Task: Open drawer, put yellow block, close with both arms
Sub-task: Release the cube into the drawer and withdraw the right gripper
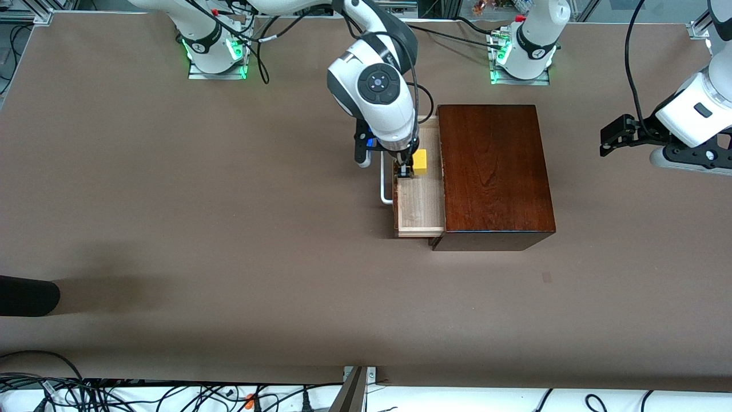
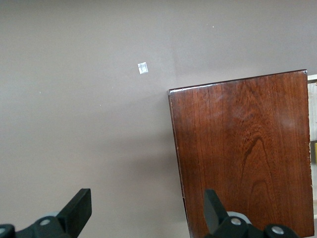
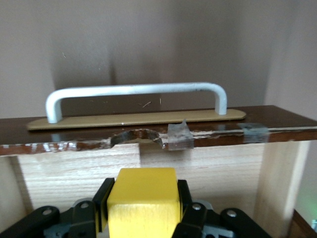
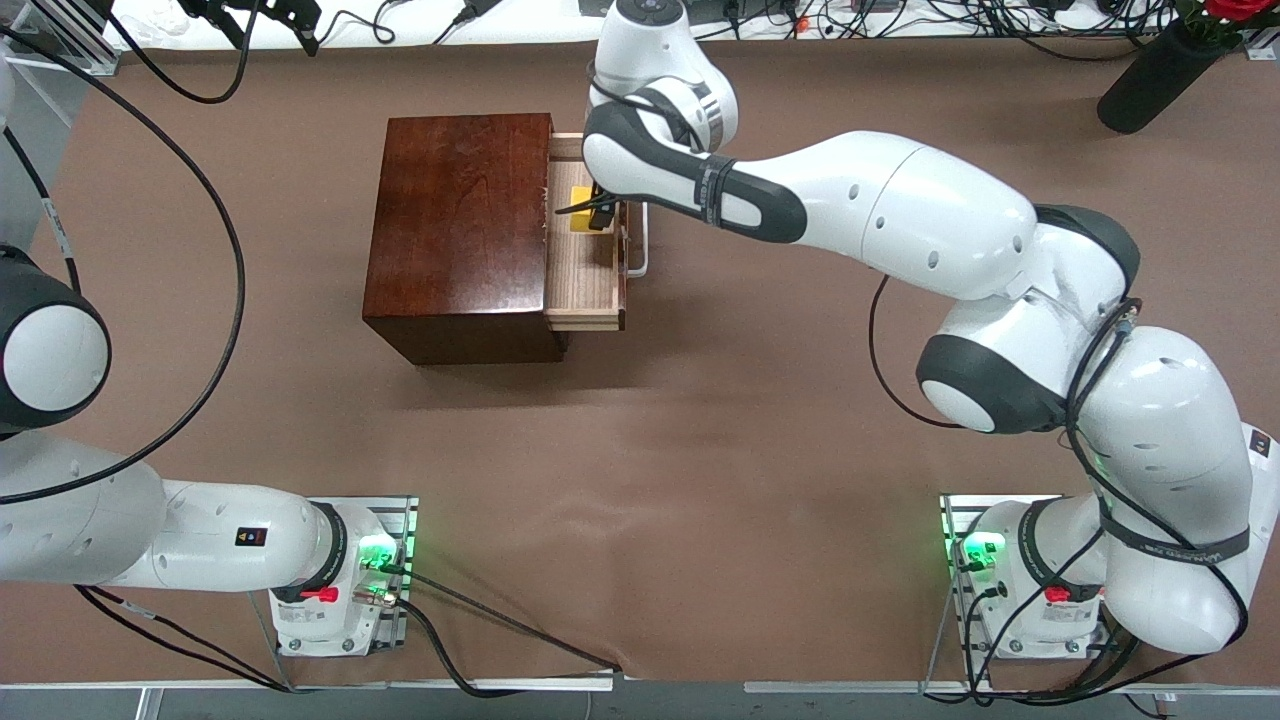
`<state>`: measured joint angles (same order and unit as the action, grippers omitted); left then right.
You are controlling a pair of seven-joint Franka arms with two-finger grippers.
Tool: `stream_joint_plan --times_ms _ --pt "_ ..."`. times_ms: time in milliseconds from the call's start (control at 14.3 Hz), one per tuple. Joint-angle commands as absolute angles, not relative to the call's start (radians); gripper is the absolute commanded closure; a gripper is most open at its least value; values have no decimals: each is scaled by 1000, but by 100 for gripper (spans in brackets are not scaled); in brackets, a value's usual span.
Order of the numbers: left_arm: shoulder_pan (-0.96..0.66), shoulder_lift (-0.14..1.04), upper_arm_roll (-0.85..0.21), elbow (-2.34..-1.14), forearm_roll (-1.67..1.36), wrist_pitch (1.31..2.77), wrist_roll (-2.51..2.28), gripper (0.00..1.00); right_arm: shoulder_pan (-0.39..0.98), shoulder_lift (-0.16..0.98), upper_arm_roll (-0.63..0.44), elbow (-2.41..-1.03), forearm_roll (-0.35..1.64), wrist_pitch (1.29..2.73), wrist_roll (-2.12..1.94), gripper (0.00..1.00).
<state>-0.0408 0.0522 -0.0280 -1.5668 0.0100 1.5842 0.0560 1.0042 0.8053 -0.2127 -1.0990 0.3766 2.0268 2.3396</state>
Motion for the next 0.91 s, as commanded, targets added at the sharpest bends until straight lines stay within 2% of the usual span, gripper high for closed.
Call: stream_joint_plan --times_ms 0,70,140,210,280,350,490,840 --pt "-37 69 -31 -1534 -14 1560 58 0 1022 853 -216 -1055 388 2046 2367 100" --pt "-37 69 -31 -1532 -14 1560 57 0 1025 860 -218 -1055 388 2046 2368 100" --pt "-37 69 -31 -1532 -14 1560 57 0 1026 868 -218 -1055 388 2048 2368 89" --pt "-37 69 -31 -1532 -14 1560 57 0 1028 868 -218 -1057 385 2049 2367 52" --pt "-37 69 -31 -1532 -14 1560 57 0 1029 867 -218 -1055 385 2042 2367 11" --pt "-37 69 -31 -1532 -14 1560 57 0 1029 859 -222 -1055 384 2036 2367 0" --pt "-37 69 -31 -1532 -14 1560 57 0 1022 844 -236 -1049 385 1965 2364 0" --pt "-37 69 -29 -1532 -14 1562 57 0 889 669 -235 -1014 388 1691 2230 0"
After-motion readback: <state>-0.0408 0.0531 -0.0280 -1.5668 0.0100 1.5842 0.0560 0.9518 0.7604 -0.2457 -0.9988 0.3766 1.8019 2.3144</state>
